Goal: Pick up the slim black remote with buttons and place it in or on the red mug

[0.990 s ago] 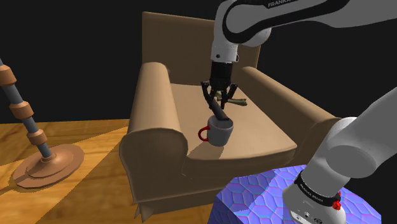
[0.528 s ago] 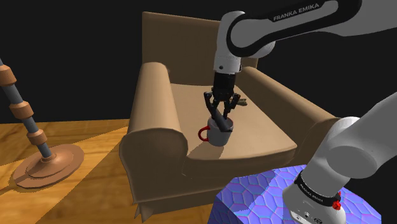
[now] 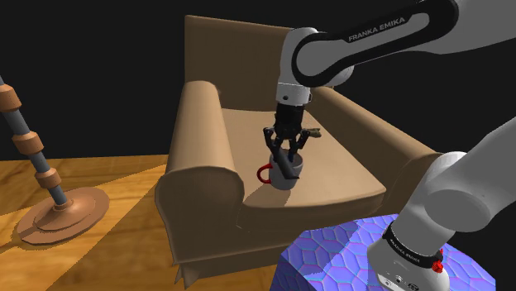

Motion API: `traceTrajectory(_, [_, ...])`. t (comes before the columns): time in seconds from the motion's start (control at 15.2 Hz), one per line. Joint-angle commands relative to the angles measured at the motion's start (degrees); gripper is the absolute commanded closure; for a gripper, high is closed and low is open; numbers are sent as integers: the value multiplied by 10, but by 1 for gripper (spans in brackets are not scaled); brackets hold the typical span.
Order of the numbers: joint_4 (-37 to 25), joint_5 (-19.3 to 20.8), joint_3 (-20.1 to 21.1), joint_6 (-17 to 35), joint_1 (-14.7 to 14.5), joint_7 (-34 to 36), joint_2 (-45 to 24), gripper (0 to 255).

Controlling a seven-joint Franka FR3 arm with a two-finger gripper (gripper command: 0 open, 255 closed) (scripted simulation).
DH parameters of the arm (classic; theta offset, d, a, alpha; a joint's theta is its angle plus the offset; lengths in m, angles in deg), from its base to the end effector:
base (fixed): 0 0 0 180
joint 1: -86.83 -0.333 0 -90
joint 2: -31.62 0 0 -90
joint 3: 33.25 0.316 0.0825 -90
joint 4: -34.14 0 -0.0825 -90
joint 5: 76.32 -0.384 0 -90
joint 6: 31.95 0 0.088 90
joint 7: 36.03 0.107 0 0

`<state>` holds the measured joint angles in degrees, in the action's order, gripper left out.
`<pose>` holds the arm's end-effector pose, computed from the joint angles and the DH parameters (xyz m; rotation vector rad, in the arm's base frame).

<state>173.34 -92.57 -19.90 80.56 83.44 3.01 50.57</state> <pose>0.4002 0.1406 0.4157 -2.9233 0.8000 0.3111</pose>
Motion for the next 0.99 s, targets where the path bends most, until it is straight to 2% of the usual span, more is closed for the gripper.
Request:
traceTrajectory(0.0, [3, 0, 0, 3, 0, 0, -3, 255])
traceTrajectory(0.26, [3, 0, 0, 3, 1, 0, -3, 255])
traceTrajectory(0.33, [2, 1, 0, 4, 1, -1, -5, 0])
traceTrajectory(0.66, [3, 0, 0, 3, 1, 0, -3, 0])
traceTrajectory(0.92, [-58, 12, -12, -72, 8, 3, 10, 0])
